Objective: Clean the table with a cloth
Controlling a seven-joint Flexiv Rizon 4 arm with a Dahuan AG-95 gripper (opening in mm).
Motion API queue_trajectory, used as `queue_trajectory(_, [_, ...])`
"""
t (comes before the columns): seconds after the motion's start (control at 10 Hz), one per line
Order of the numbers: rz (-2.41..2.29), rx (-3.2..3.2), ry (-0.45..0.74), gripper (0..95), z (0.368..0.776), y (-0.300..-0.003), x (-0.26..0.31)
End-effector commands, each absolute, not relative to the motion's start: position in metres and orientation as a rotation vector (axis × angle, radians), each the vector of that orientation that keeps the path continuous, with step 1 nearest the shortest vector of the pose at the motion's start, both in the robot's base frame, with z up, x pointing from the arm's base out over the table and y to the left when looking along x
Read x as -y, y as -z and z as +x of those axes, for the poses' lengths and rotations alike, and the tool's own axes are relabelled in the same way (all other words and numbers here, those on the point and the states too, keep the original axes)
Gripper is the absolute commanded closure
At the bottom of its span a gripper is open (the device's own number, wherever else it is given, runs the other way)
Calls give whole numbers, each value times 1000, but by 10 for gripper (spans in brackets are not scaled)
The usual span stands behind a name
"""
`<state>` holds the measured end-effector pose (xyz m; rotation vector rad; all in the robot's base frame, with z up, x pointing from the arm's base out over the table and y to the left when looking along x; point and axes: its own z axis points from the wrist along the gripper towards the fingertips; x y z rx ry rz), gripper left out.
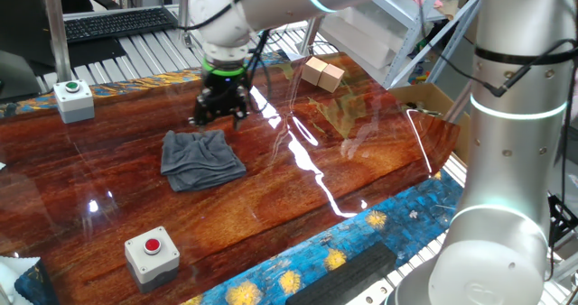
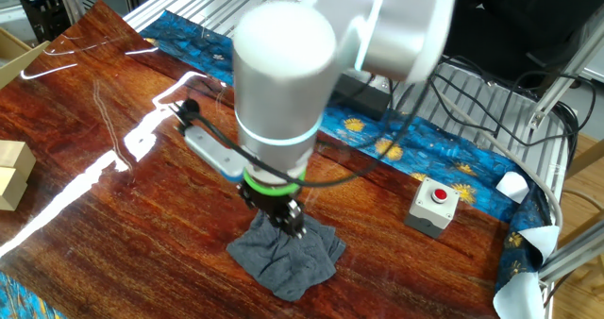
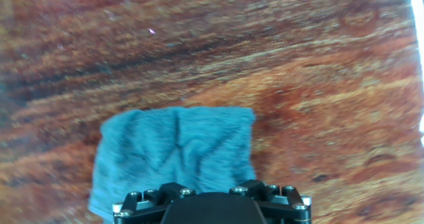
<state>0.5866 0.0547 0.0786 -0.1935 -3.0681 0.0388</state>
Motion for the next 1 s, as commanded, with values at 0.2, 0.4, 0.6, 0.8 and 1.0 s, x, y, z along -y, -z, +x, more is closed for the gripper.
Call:
queue_trajectory(0.2, [-92,3073,-44,190,575,-77,-24])
queue_trajectory(0.4, [-96,3078,-55,190,576,-78,-22])
queue_trajectory(0.6, [-108,3076,-62,190,576,-78,-21])
queue_trajectory(0.8, [-101,3076,-63,190,576,-78,-21])
queue_trajectory(1.0, [-129,3069,-66,0,576,-78,-21])
